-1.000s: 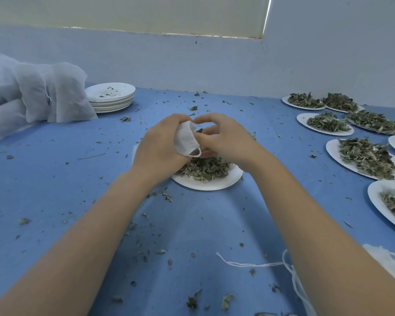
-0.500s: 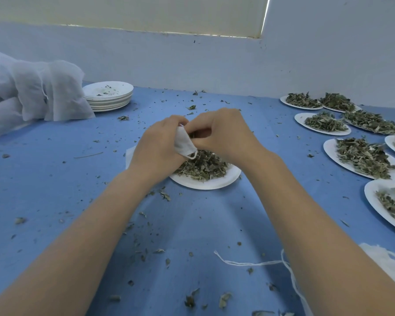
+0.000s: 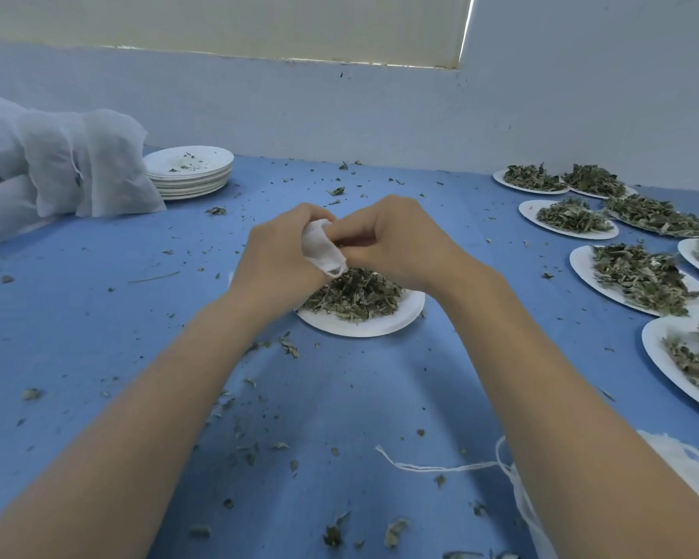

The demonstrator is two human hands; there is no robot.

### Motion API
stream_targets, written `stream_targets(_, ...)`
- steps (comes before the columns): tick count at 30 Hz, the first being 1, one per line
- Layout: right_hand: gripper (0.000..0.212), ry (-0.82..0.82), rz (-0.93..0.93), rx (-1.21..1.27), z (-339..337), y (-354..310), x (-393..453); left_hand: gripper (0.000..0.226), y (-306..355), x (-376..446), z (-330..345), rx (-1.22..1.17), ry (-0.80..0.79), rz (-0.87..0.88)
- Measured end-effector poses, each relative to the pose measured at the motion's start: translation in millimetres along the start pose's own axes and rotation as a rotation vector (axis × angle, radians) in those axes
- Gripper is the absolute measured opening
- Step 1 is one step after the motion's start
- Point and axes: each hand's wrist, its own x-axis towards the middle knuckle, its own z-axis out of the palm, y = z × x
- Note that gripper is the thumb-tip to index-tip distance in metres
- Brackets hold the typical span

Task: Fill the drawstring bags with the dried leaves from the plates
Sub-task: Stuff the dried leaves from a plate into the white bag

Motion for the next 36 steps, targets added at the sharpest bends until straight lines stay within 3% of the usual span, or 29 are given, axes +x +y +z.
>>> stream_targets(5, 0.032, -0.11, 0.004, -0.153, 1.8, -5.7, 3.0, 0.047, 5.8, 1.5, 0.0, 0.177, -0.016, 0.13)
stream_targets(11, 0.035, 0.195, 0.045, -0.061, 11.4, -5.8, 4.0, 0.065, 10.5, -1.2, -4.6, 0.138, -0.047, 0.195)
stream_targets(13, 0.032, 0.208, 0.035, -0.069, 12.3, -6.1, 4.5, 0.067, 7.7, 0.5, -8.3, 0.199, -0.084, 0.179)
stream_targets(17, 0.032, 0.041, 0.087, -0.077, 5.5, -5.5, 6.3, 0.059, 0.6, 3.6, -14.7, 0.338, -0.087, 0.18)
stream_targets(21, 0.037, -0.175, 0.055, 0.069, -8.8, -5.5, 0.7, 0.054, -3.9, 5.2, -17.7, 0.4, -0.056, 0.189)
stream_targets(23, 0.034, -0.107, 0.062, 0.037, -15.3, -1.0, 0.6, 0.052, -6.1, 5.6, -19.2, 0.428, -0.03, 0.171)
stream_targets(26, 0.018, -0.01, 0.161, -0.251, -21.7, 10.3, 2.0, 0.05, -8.6, 5.1, -19.5, 0.441, 0.005, 0.123)
stream_targets(27, 0.02, -0.049, 0.215, -0.349, -21.6, 15.2, 1.9, 0.051, -9.2, 4.9, -19.0, 0.442, 0.009, 0.116)
stream_targets(29, 0.046, -0.163, 0.352, -0.47, -17.6, 26.7, 0.7, 0.052, -10.2, 4.4, -17.5, 0.456, 0.009, 0.121)
stream_targets(32, 0.073, -0.219, 0.438, -0.51, -7.4, 36.1, -0.2, 0.052, -11.0, 4.4, -15.7, 0.476, 0.001, 0.129)
stream_targets(36, 0.056, -0.18, 0.39, -0.479, -2.3, 44.9, 3.5, 0.053, -12.3, 4.0, -14.3, 0.497, -0.001, 0.137)
